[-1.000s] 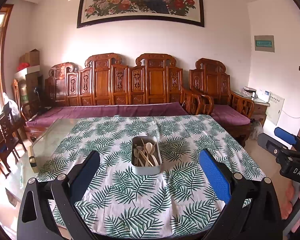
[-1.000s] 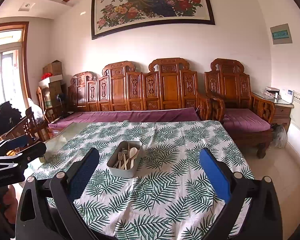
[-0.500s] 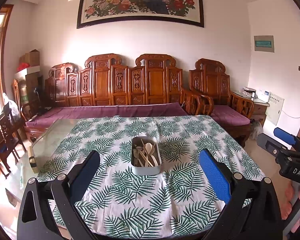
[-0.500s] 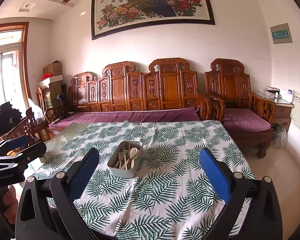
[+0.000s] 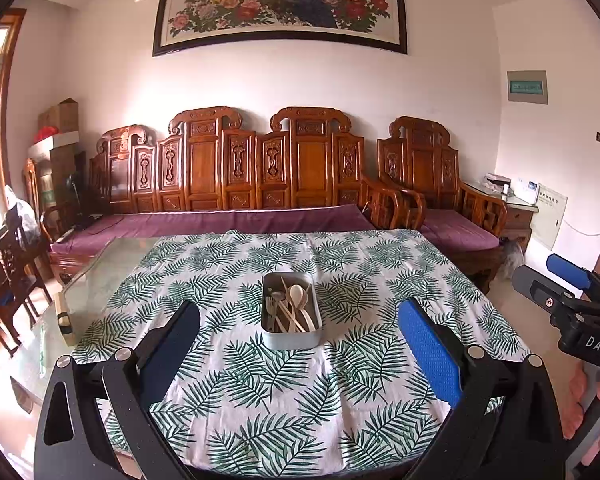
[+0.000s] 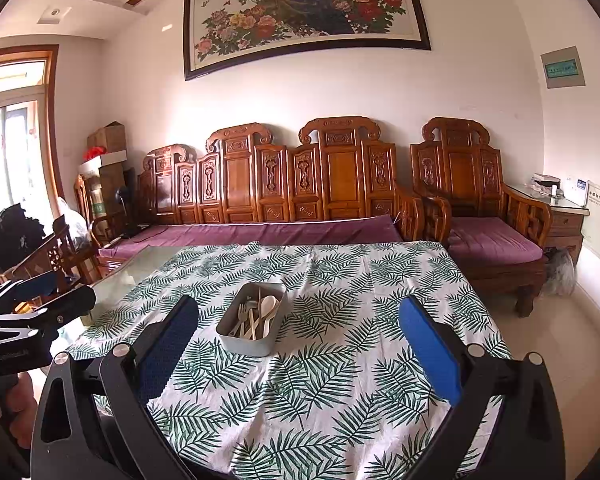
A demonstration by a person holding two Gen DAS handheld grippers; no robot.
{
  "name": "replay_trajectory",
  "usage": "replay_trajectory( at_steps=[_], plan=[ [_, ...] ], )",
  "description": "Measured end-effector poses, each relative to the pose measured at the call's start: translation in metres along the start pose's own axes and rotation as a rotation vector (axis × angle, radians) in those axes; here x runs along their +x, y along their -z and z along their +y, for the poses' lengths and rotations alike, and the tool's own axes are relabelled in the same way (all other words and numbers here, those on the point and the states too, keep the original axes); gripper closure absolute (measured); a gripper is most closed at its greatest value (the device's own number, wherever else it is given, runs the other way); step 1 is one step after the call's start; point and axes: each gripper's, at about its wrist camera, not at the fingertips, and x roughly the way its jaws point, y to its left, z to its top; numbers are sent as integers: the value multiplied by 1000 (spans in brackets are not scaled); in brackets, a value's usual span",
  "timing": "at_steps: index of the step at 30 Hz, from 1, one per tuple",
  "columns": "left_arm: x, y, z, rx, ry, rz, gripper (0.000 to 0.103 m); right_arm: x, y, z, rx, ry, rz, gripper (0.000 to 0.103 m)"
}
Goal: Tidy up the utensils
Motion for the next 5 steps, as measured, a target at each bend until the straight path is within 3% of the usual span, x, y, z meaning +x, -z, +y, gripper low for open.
replay_trajectory(
  at_steps=[5],
  plan=[
    [-2, -1, 2, -9, 5, -6, 7, 0, 0, 0, 1, -1, 1, 2]
  ],
)
